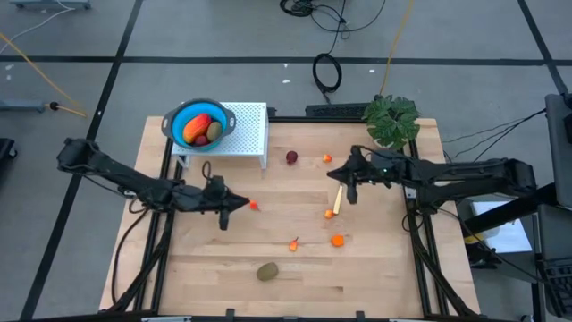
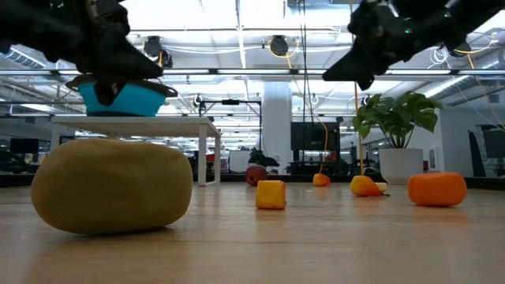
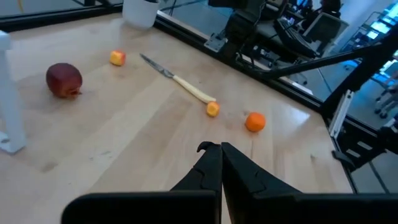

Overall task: Pick & Place Fruit
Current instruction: Put the orange peach into the blue strainer bowl on the shelf

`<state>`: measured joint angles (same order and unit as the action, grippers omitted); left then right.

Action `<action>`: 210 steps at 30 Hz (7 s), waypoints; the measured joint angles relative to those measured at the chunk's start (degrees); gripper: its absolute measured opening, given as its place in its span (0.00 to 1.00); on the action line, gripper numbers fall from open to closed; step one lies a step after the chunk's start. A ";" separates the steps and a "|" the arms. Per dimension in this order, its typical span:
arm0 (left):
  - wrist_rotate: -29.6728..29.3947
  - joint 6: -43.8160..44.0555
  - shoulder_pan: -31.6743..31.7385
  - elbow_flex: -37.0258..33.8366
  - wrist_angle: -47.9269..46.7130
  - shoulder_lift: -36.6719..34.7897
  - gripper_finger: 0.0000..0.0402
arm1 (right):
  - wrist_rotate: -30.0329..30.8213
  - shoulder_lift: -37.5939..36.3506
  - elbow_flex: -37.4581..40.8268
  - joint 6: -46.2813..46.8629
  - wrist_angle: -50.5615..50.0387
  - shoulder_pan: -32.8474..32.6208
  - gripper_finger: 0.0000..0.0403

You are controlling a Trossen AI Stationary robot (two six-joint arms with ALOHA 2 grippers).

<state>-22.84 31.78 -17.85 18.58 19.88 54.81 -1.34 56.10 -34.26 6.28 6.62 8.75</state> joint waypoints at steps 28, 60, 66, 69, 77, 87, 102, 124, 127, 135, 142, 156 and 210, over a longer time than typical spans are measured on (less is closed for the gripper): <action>1.80 -13.56 0.97 -2.20 -24.50 -27.33 0.02 | 12.08 19.30 -13.78 -10.69 -15.83 2.43 0.20; -0.23 -7.19 0.97 -2.20 -24.03 -27.52 0.05 | -3.54 31.90 -13.80 -18.14 -13.91 23.21 0.65; -0.85 -6.97 0.97 -2.20 -24.02 -27.52 0.05 | -6.38 31.92 -14.01 -16.71 -14.34 25.05 0.65; -1.00 -6.80 0.97 -2.20 -23.96 -27.52 0.05 | -7.17 31.93 -15.45 -15.66 -15.21 24.87 0.65; -2.69 -7.06 0.97 -2.20 -23.96 -27.52 0.05 | -11.32 31.97 -22.00 -15.82 -21.50 25.80 0.65; -2.76 -7.19 0.97 -2.17 -23.98 -27.52 0.05 | -12.34 40.66 -28.72 -20.08 -31.04 27.19 0.65; -2.73 -7.47 0.97 -2.17 -24.33 -27.50 0.05 | -7.29 46.40 -32.00 -24.06 -35.61 27.17 0.65; -2.73 -7.47 0.97 -2.15 -24.37 -27.50 0.05 | -6.17 49.17 -31.98 -25.46 -34.90 26.40 0.53; -2.73 -7.45 0.97 -2.15 -24.36 -27.50 0.05 | -6.19 49.17 -31.98 -25.46 -34.70 26.37 0.49; -2.68 -7.43 0.97 -2.15 -24.36 -27.51 0.05 | -6.19 49.17 -31.98 -25.03 -34.74 26.03 0.38; -2.66 -7.29 0.97 -2.15 -24.35 -27.51 0.05 | -6.25 49.17 -31.98 -22.56 -34.87 25.62 0.28; -2.45 -7.64 0.96 -2.15 -24.37 -27.50 0.05 | -22.71 37.99 -31.96 -5.09 -37.00 25.62 0.21; -3.95 0.75 0.95 -2.13 11.76 -9.47 0.27 | -18.57 24.08 -31.96 -9.81 0.30 -1.01 0.21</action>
<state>-26.78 32.53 -16.91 16.45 31.64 45.35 -19.91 80.18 -66.22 -3.53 6.92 7.74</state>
